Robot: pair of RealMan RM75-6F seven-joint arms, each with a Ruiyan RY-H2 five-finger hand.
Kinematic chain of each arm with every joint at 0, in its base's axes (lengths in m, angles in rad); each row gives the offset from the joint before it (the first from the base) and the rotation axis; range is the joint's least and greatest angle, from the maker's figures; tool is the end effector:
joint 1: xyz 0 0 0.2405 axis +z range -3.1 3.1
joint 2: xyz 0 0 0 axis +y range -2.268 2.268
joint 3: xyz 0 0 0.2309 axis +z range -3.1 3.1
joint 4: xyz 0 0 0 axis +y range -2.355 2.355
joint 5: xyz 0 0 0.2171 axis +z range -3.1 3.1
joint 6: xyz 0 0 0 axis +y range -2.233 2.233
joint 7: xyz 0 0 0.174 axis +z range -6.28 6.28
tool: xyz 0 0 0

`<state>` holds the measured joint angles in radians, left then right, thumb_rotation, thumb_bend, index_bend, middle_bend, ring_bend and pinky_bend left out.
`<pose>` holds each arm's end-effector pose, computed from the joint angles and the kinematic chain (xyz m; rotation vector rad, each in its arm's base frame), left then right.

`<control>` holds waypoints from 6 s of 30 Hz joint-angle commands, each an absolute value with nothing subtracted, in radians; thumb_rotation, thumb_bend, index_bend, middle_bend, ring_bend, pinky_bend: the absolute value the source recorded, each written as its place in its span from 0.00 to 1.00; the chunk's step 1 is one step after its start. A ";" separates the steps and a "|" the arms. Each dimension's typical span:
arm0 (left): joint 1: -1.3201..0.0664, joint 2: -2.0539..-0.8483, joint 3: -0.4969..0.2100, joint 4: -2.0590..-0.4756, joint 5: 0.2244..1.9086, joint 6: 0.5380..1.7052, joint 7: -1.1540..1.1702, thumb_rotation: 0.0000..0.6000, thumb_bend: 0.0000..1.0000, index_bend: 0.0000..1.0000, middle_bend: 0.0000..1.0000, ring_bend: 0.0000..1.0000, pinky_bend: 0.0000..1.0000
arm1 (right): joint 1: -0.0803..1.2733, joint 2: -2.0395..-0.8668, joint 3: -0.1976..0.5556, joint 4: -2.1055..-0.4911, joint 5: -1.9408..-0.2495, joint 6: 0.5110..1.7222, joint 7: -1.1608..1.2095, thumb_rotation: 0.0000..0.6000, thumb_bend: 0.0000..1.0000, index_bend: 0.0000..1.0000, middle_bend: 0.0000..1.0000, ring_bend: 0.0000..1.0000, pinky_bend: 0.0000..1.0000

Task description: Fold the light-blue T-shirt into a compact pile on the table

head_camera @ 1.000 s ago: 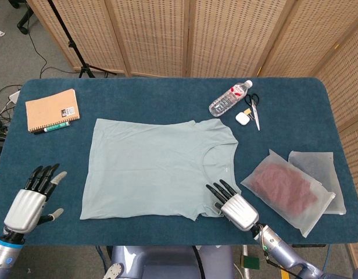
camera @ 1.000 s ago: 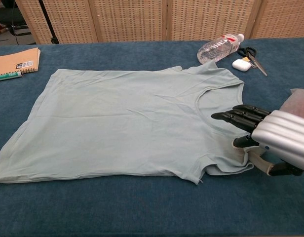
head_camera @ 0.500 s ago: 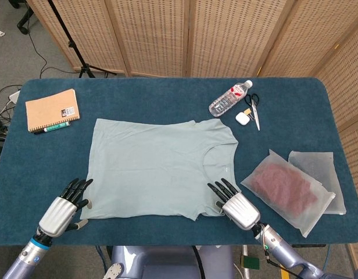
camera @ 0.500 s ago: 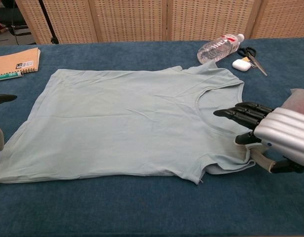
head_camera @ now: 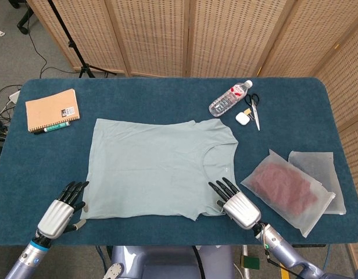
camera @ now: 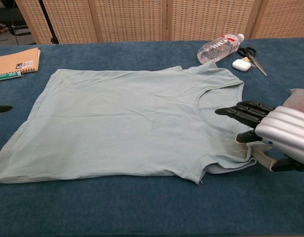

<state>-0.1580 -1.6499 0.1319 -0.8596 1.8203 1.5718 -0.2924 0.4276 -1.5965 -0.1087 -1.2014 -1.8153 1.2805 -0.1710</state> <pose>-0.2957 0.1908 0.0014 -1.8094 -0.8703 -1.1183 -0.2021 -0.2374 -0.0463 2.1247 -0.5339 0.9848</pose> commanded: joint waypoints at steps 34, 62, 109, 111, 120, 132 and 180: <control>-0.164 -1.710 0.159 -0.777 1.767 1.520 -0.342 1.00 0.32 0.58 0.00 0.00 0.00 | 0.430 -1.589 -0.108 -1.209 -1.804 1.285 -0.170 1.00 0.71 0.58 0.00 0.00 0.00; -0.176 -1.661 0.212 -0.812 1.829 1.603 -0.433 1.00 0.52 0.80 0.00 0.00 0.00 | 0.445 -1.556 -0.164 -1.271 -1.893 1.332 -0.108 1.00 0.75 0.61 0.00 0.00 0.00; -0.274 -1.259 0.139 -1.540 1.726 1.445 -0.059 1.00 0.52 0.80 0.00 0.00 0.00 | 0.518 -1.350 -0.128 -1.515 -1.860 1.320 0.085 1.00 0.75 0.63 0.00 0.00 0.00; -0.290 -1.235 0.099 -1.612 1.656 1.397 0.011 1.00 0.52 0.80 0.00 0.00 0.00 | 0.533 -1.341 -0.096 -1.515 -1.812 1.291 0.107 1.00 0.75 0.63 0.00 0.00 0.00; -0.384 -1.213 -0.061 -1.712 1.398 1.230 0.173 1.00 0.52 0.80 0.00 0.00 0.00 | 0.576 -1.376 0.007 -1.438 -1.646 1.180 0.151 1.00 0.75 0.63 0.00 0.00 0.00; -0.522 -1.311 -0.179 -1.559 1.136 1.026 0.228 1.00 0.53 0.80 0.00 0.00 0.00 | 0.633 -1.498 0.088 -1.285 -1.481 1.027 0.160 1.00 0.76 0.63 0.00 0.00 0.00; -0.681 -1.530 -0.233 -1.239 0.833 0.924 0.344 1.00 0.33 0.00 0.00 0.00 0.00 | 0.744 -1.775 0.202 -0.919 -1.274 0.855 0.065 1.00 0.76 0.63 0.00 0.00 0.00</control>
